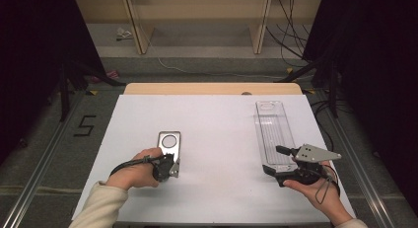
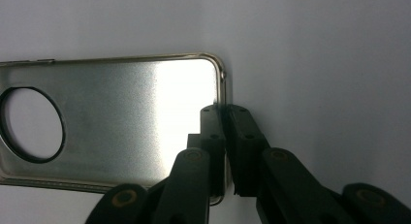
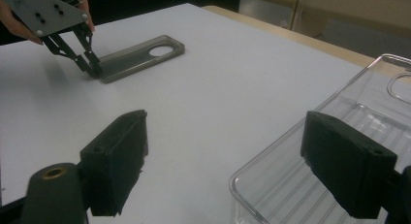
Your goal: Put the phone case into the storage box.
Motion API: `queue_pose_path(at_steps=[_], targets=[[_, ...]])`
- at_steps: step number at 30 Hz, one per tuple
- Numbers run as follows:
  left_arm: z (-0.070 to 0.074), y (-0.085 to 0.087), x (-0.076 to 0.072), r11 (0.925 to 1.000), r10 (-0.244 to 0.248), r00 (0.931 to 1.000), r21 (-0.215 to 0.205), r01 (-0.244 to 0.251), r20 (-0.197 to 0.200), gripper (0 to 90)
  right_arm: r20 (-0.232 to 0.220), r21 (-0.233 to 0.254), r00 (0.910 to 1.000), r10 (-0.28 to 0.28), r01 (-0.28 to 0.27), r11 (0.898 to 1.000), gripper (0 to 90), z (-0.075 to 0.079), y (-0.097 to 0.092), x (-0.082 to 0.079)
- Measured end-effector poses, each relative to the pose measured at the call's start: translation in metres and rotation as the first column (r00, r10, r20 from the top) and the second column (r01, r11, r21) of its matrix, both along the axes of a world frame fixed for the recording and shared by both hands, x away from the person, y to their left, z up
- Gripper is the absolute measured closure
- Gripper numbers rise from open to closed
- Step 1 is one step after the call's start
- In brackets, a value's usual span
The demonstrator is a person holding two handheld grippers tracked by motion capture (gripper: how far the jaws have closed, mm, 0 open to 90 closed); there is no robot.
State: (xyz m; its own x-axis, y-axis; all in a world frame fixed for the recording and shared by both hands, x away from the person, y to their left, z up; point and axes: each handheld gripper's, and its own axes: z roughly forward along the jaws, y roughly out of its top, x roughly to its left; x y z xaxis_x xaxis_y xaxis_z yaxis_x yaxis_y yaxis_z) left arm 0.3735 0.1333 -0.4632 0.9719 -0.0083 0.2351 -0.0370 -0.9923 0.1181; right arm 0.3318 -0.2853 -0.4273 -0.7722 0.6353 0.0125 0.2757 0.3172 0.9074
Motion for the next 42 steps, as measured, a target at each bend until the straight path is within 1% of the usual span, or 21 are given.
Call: queue_pose_path(at_steps=[1,4,5,7,8,11,15,17,20,21,22,23,24,26,28,29,30,33,37,38,42], targets=[[0.0,0.0,0.001,1.0,-0.004,1.0,-0.001,0.004,0.009,85.6,0.001,0.0,1.0,0.0,0.0,1.0,18.2,0.0,0.0,0.0],[0.0,0.0,0.0,0.9999,0.001,0.9999,-0.01,-0.001,0.014,87.2,0.001,0.0,1.0,0.001,-0.001,1.0,18.2,0.0,0.0,0.0],[0.0,0.0,-0.001,0.9996,0.015,0.9999,-0.025,-0.015,0.008,87.5,0.001,-0.002,1.0,0.0,0.0,1.0,18.2,0.0,0.0,0.0],[0.001,-0.001,-0.001,0.9993,0.008,0.9998,-0.036,-0.007,0.017,87.9,0.002,-0.001,1.0,0.0,0.0,1.0,18.2,0.0,0.0,0.0],[0.003,-0.001,-0.001,0.9994,-0.005,0.9996,-0.033,0.006,0.027,88.1,0.003,-0.001,1.0,-0.001,0.001,1.0,18.2,0.001,-0.001,0.0],[0.009,-0.003,-0.004,0.9985,0.002,0.9989,-0.055,0.001,0.048,88.4,0.004,0.0,1.0,-0.001,0.001,1.0,18.2,0.001,-0.001,0.0],[0.017,-0.004,-0.008,0.9978,0.005,0.9971,-0.067,0.0,0.075,88.7,0.005,0.002,1.0,-0.003,0.003,1.0,18.2,0.001,-0.001,0.0],[0.021,-0.006,-0.009,0.9972,-0.002,0.9951,-0.074,0.009,0.099,88.8,0.006,0.001,1.0,-0.004,0.004,1.0,18.2,0.001,-0.001,-0.001],[0.026,-0.007,-0.012,0.9963,0.002,0.9935,-0.085,0.008,0.114,88.8,0.005,0.003,1.0,-0.004,0.004,1.0,18.3,0.001,-0.001,-0.001],[0.027,-0.008,-0.012,0.9962,-0.006,0.9922,-0.086,0.017,0.124,88.8,0.005,0.004,1.0,-0.004,0.004,1.0,18.3,0.001,0.0,-0.001],[0.028,-0.008,-0.014,0.9957,0.003,0.9925,-0.092,0.009,0.123,88.8,0.005,0.004,1.0,-0.003,0.003,1.0,18.4,0.001,0.0,-0.001],[0.03,-0.009,-0.014,0.9952,0.0,0.9909,-0.097,0.013,0.135,88.8,0.004,0.005,1.0,-0.004,0.004,1.0,18.5,0.001,0.0,-0.001],[0.031,-0.01,-0.015,0.9948,0.001,0.991,-0.101,0.013,0.134,88.8,0.003,0.007,1.0,-0.005,0.005,1.0,18.6,0.001,0.0,0.0],[0.033,-0.013,-0.017,0.9941,-0.005,0.9884,-0.107,0.021,0.152,88.8,0.004,0.011,1.0,-0.005,0.005,1.0,18.9,0.002,0.001,0.0],[0.034,-0.015,-0.018,0.993,0.004,0.9894,-0.117,0.013,0.145,88.8,0.002,0.013,1.0,-0.003,0.003,1.0,19.3,0.002,0.002,-0.001],[0.035,-0.016,-0.019,0.9929,0.001,0.9883,-0.118,0.017,0.153,88.8,0.001,0.014,1.0,-0.004,0.004,1.0,19.4,0.002,0.002,-0.001],[0.035,-0.017,-0.019,0.993,0.001,0.9887,-0.117,0.017,0.15,88.8,0.0,0.014,1.0,-0.004,0.004,1.0,19.5,0.002,0.003,-0.001],[0.037,-0.019,-0.021,0.9909,-0.003,0.9868,-0.132,0.025,0.162,88.8,-0.005,0.024,1.0,-0.005,0.005,1.0,19.9,0.003,0.005,0.0],[0.039,-0.023,-0.023,0.9889,-0.005,0.9848,-0.145,0.03,0.173,88.8,-0.011,0.043,0.9999,-0.001,0.002,0.999,21.3,0.003,0.011,0.002],[0.039,-0.024,-0.024,0.9883,-0.002,0.9856,-0.15,0.028,0.169,88.8,-0.008,0.046,1.0,-0.004,0.004,0.999,22.4,0.004,0.013,0.003],[0.04,-0.029,-0.027,0.9873,-0.011,0.9838,-0.154,0.039,0.179,88.8,-0.017,0.068,0.9998,-0.009,0.011,0.998,24.0,0.006,0.019,0.005]])
